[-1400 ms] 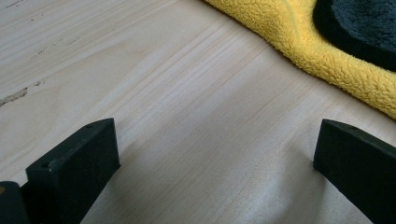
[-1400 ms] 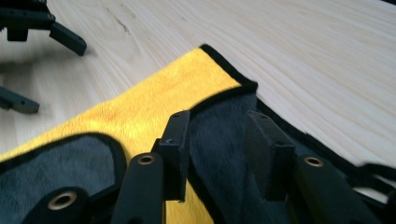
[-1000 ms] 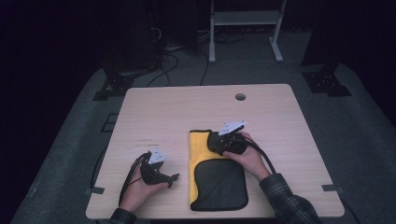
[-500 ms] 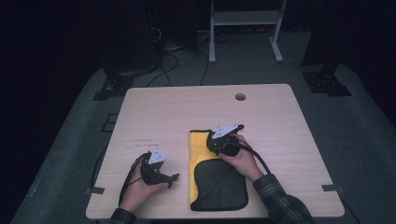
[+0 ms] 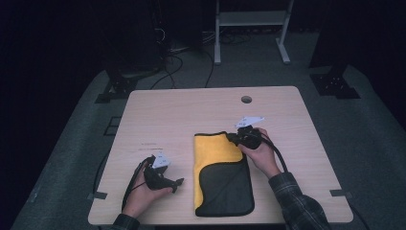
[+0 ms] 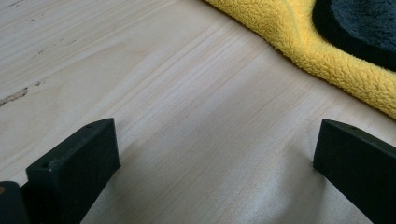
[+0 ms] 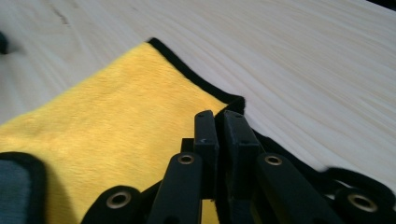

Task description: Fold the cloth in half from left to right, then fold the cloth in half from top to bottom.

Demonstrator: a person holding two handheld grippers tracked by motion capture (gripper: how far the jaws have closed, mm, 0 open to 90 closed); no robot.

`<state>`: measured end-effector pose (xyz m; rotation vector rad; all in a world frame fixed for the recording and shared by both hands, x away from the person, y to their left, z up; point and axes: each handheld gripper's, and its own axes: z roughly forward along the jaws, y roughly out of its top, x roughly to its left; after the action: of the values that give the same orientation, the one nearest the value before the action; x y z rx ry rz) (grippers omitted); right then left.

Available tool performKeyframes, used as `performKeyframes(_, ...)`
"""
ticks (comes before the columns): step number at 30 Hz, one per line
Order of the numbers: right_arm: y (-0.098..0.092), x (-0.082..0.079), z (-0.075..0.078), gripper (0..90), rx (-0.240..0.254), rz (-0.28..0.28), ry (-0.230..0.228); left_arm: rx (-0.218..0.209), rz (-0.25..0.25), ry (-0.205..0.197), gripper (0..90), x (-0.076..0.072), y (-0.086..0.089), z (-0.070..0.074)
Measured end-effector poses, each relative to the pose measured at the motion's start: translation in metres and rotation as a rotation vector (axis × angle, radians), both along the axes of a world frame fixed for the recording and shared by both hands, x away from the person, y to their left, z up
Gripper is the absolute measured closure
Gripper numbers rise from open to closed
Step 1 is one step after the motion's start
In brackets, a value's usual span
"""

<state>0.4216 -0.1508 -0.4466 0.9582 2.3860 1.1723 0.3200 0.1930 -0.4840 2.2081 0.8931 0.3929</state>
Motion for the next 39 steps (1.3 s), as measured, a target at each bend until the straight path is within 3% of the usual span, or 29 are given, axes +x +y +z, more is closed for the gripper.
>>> performKeyframes(6,-0.014,0.012,-0.005,83.5,-0.005,-0.073,0.024,-0.001,0.003,0.0,0.0,0.0,0.0,0.0)
performKeyframes(11,-0.018,0.022,-0.015,85.7,-0.044,-0.13,0.041,-0.001,0.003,-0.001,0.0,0.0,0.0,0.0)
performKeyframes(12,-0.019,0.023,-0.017,84.0,-0.062,-0.146,0.035,-0.001,0.003,0.0,0.0,0.0,0.0,0.0)
performKeyframes(18,-0.03,0.024,-0.017,71.6,-0.024,-0.168,0.039,-0.001,0.003,0.0,0.0,0.0,0.0,0.0)
performKeyframes(21,-0.035,0.017,-0.011,64.6,0.011,-0.145,0.048,0.0,0.003,0.0,0.0,0.0,0.0,0.0)
performKeyframes(24,-0.035,0.006,-0.006,59.6,0.016,-0.102,0.055,-0.001,0.003,-0.001,0.0,0.0,0.0,0.0)
performKeyframes(31,-0.034,-0.021,0.002,58.8,0.067,-0.029,0.05,0.0,0.004,0.0,0.0,0.0,0.0,0.0)
performKeyframes(39,-0.011,-0.06,0.005,57.9,0.096,0.105,0.058,0.0,0.004,0.0,0.0,0.0,0.0,0.0)
